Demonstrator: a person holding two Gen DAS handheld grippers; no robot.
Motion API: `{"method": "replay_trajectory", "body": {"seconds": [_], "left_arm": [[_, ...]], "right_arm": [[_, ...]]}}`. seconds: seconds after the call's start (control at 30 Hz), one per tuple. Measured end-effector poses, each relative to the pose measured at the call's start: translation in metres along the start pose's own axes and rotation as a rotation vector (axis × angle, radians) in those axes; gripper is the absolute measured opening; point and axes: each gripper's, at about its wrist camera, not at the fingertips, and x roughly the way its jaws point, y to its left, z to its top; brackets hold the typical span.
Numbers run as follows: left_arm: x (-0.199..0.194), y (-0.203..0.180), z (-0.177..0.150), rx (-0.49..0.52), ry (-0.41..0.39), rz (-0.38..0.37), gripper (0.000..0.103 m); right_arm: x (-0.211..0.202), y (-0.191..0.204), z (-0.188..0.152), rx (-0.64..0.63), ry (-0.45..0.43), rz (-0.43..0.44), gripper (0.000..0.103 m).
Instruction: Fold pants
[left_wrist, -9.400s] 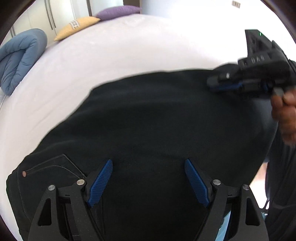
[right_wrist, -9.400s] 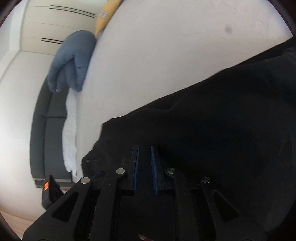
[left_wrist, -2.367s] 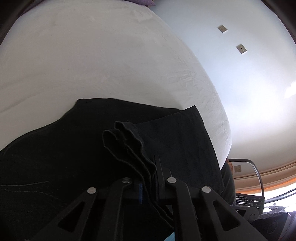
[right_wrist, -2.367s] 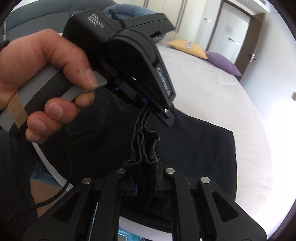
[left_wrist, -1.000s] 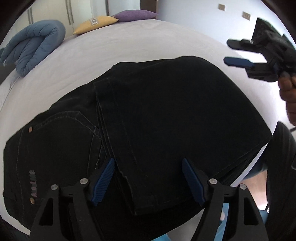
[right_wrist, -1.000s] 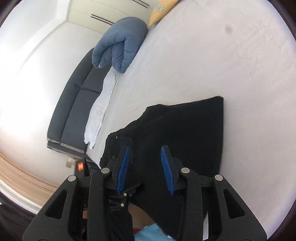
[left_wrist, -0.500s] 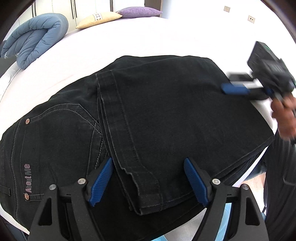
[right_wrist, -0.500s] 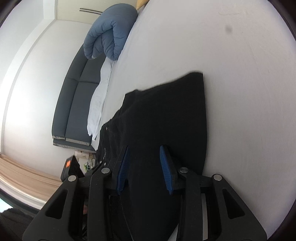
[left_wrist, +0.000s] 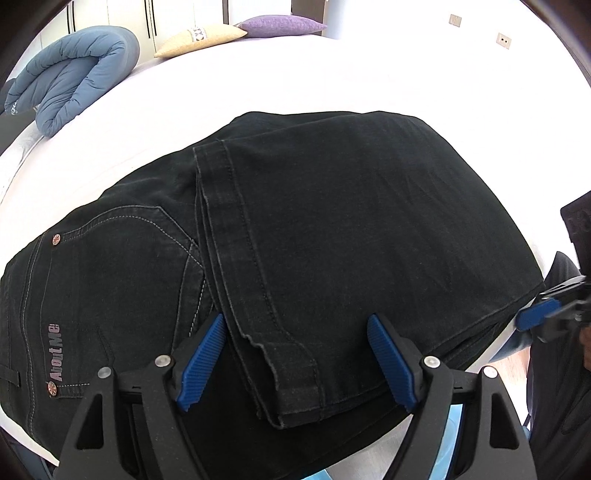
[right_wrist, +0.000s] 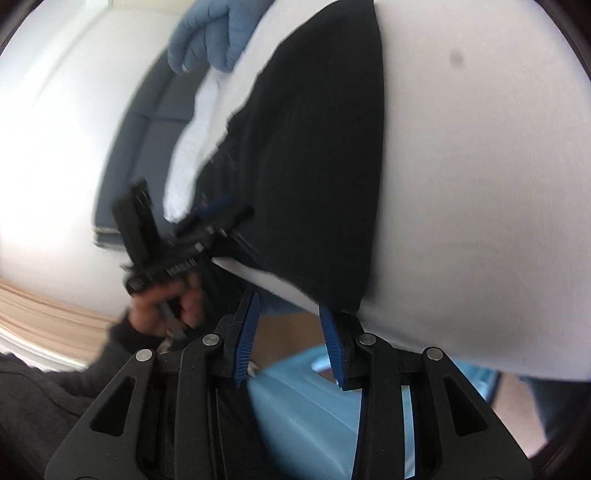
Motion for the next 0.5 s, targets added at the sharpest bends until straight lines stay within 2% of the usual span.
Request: {"method": "replay_trajectory", "body": {"seconds": [0.13, 0.27, 0.37, 0.43, 0.47, 0.5], "left_arm": [[-0.001, 0.001, -0.001, -0.005, -0.005, 0.0, 0.082], [-0.002, 0.002, -0.002, -0.009, -0.008, -0.002, 0.082], [-0.003, 0.003, -0.003, -0.013, -0.009, -0.003, 0.082], [-0.002, 0.004, -0.003, -0.018, -0.011, -0.003, 0.082], [-0.002, 0.004, -0.004, -0.02, -0.011, -0.003, 0.082], [-0.002, 0.004, -0.004, -0.019, -0.012, 0.001, 0.082]], "right_arm": [[-0.015, 0.04, 0.019, -0.091, -0.1, 0.143, 0.036], [-0.004, 0.053, 0.053, -0.098, -0.148, 0.194, 0.036], [0.022, 0.037, 0.069, -0.033, -0.128, 0.165, 0.036], [0.043, 0.014, 0.072, 0.053, -0.075, 0.056, 0.034], [0.051, 0.005, 0.071, 0.063, -0.049, 0.013, 0.032], [0.05, 0.004, 0.068, 0.03, -0.068, 0.0, 0.027]]}}
